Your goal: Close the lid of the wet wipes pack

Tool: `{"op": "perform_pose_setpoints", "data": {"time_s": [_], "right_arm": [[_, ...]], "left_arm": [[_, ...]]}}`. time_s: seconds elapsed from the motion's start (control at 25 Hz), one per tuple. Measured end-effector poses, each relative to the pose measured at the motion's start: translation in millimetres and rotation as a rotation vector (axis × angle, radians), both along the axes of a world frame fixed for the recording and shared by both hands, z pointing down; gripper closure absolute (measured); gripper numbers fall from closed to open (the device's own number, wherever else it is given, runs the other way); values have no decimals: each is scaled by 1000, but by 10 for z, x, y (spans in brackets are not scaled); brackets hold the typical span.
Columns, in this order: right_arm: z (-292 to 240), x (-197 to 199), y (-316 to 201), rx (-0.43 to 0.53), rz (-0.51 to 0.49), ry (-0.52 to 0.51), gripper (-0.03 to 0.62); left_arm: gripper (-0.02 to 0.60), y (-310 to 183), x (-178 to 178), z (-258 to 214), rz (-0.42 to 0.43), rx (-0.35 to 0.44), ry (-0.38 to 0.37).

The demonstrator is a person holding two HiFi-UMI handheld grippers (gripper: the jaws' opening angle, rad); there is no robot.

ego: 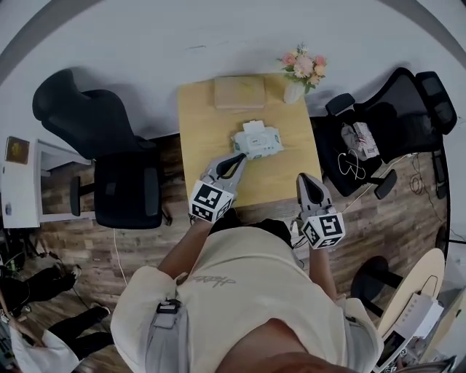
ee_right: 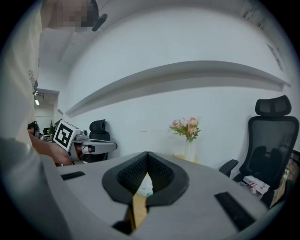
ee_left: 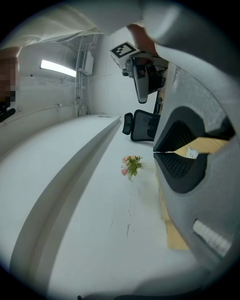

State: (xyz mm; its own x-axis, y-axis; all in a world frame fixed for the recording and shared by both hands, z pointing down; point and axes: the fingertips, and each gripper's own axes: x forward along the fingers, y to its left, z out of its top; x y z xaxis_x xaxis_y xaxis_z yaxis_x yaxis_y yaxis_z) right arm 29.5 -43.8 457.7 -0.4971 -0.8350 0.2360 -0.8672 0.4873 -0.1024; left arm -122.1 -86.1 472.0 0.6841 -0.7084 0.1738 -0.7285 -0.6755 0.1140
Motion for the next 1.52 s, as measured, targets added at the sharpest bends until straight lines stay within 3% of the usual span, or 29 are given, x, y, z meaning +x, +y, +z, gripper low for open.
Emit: {"op": "perform_pose_setpoints", "data": {"time_s": [0.2, 0.48, 0.76, 1.0, 1.16, 1.52], "right_arm": [[12, -63, -363, 7, -7, 52, 592], [316, -65, -862, -57, -89, 29, 592], [506, -145, -1438, 18, -233, 173, 592], [818, -145, -1740, -41, -280, 86, 592], [1106, -95, -1844, -82, -293, 86, 592], [1509, 12, -1783, -183, -331, 82, 592]], "left_arm": [[563, -343, -204, 137, -28, -21, -20], [563, -689, -236, 339, -96, -88, -47], [563, -1149, -136, 331, -148, -109, -81], [563, -1495, -21, 451, -170, -119, -109], [563, -1624, 53, 616, -176, -144, -105], [563, -1826, 191, 1274, -101, -245, -190]]}}
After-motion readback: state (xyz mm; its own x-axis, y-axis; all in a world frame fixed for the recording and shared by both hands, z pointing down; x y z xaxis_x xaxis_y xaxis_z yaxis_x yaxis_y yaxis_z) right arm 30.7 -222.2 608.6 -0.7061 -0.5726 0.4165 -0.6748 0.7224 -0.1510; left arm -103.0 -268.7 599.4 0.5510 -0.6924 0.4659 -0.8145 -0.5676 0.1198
